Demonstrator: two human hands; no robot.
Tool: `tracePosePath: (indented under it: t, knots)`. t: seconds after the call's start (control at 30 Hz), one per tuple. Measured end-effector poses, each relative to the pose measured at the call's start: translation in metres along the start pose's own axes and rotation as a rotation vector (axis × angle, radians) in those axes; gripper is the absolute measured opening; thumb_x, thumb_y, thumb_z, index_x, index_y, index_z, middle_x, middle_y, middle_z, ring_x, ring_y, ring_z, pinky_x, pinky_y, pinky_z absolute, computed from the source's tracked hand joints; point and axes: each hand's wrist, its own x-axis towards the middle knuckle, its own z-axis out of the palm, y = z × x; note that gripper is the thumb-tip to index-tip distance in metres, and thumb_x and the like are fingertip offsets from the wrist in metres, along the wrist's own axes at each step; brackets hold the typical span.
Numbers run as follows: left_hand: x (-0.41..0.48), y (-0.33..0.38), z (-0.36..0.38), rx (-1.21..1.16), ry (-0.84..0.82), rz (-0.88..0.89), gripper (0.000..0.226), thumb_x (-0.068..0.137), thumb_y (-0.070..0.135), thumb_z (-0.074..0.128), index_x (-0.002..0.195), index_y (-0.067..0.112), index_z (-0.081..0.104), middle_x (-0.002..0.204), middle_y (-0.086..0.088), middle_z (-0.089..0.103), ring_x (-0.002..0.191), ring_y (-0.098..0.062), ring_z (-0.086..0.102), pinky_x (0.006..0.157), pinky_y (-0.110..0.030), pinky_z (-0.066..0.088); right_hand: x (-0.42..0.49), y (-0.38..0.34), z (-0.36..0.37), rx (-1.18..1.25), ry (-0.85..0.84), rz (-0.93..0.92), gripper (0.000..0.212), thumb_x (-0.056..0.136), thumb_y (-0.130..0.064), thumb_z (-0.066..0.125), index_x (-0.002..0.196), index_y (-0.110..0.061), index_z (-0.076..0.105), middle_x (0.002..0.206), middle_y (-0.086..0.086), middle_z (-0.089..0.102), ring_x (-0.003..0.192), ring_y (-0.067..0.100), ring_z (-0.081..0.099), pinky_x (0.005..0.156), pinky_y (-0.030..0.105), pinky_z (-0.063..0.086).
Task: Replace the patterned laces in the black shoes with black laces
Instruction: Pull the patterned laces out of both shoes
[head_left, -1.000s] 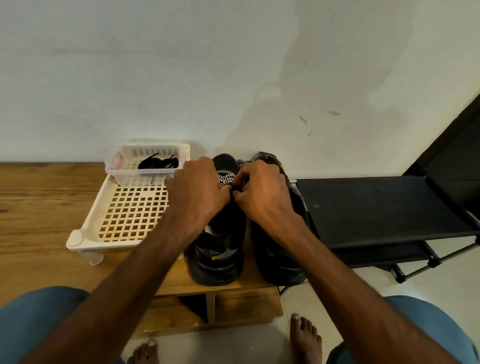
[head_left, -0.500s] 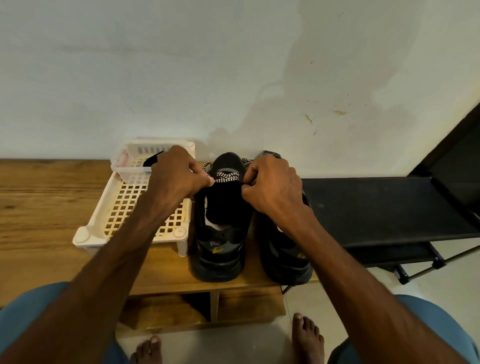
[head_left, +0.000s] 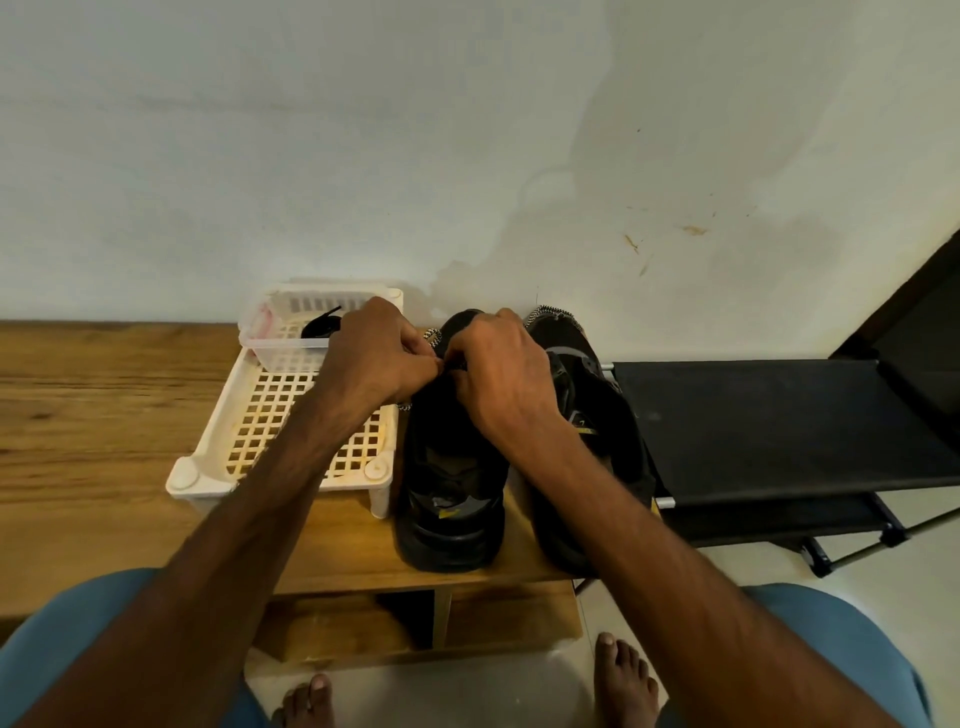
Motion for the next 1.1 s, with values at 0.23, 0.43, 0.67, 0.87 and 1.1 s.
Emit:
tracePosePath:
  t: [0.23, 0.43, 0.67, 0.87, 1.1]
  knots:
    - [0.002, -0.003, 0.005, 0.046, 0.101, -0.044, 0.002, 0.078, 0.017, 0.081, 0.08, 0.018, 0.082, 0.075, 0.001, 0.075, 0.067, -0.011, 0.066, 0.053, -0.019, 0.04, 0.0, 0.013, -0.007, 0.198, 0.073, 0.109, 0.009, 0.082, -0.017, 0.074, 0.086, -0.021, 0.081, 0.089, 0.0, 0.074, 0.092, 0.019, 0.067, 0.073, 0.032, 0.056]
    - [0.008, -0.005, 0.009, 0.078, 0.116, -0.055, 0.008, 0.082, 0.017, 0.074, 0.078, 0.016, 0.081, 0.075, -0.002, 0.075, 0.067, -0.018, 0.069, 0.053, -0.021, 0.047, -0.002, 0.054, -0.021, 0.455, 0.148, 0.419, 0.006, 0.081, -0.018, 0.076, 0.079, -0.022, 0.08, 0.073, -0.011, 0.073, 0.069, 0.005, 0.069, 0.073, 0.032, 0.063]
    - [0.002, 0.0, 0.005, 0.06, 0.055, 0.005, 0.004, 0.079, 0.016, 0.08, 0.078, 0.02, 0.082, 0.074, 0.0, 0.075, 0.064, -0.014, 0.067, 0.056, -0.023, 0.048, -0.006, 0.02, -0.013, 0.114, 0.047, -0.031, 0.039, 0.085, -0.03, 0.078, 0.122, -0.019, 0.072, 0.13, 0.001, 0.06, 0.128, 0.021, 0.045, 0.105, 0.031, 0.039]
    - [0.001, 0.001, 0.003, 0.057, 0.038, 0.013, 0.004, 0.078, 0.016, 0.079, 0.08, 0.018, 0.082, 0.076, 0.001, 0.074, 0.068, -0.012, 0.066, 0.06, -0.024, 0.047, 0.0, 0.008, 0.008, 0.003, 0.041, -0.094, 0.021, 0.089, -0.02, 0.073, 0.108, -0.013, 0.078, 0.132, 0.006, 0.06, 0.13, 0.027, 0.043, 0.102, 0.041, 0.042]
    - [0.004, -0.003, 0.004, 0.056, 0.072, -0.028, 0.008, 0.079, 0.013, 0.079, 0.071, 0.016, 0.081, 0.072, -0.001, 0.075, 0.065, -0.016, 0.069, 0.052, -0.019, 0.044, 0.006, 0.036, -0.021, 0.29, 0.209, 0.16, 0.003, 0.08, -0.023, 0.081, 0.08, -0.02, 0.082, 0.114, -0.004, 0.072, 0.106, 0.01, 0.064, 0.087, 0.028, 0.057]
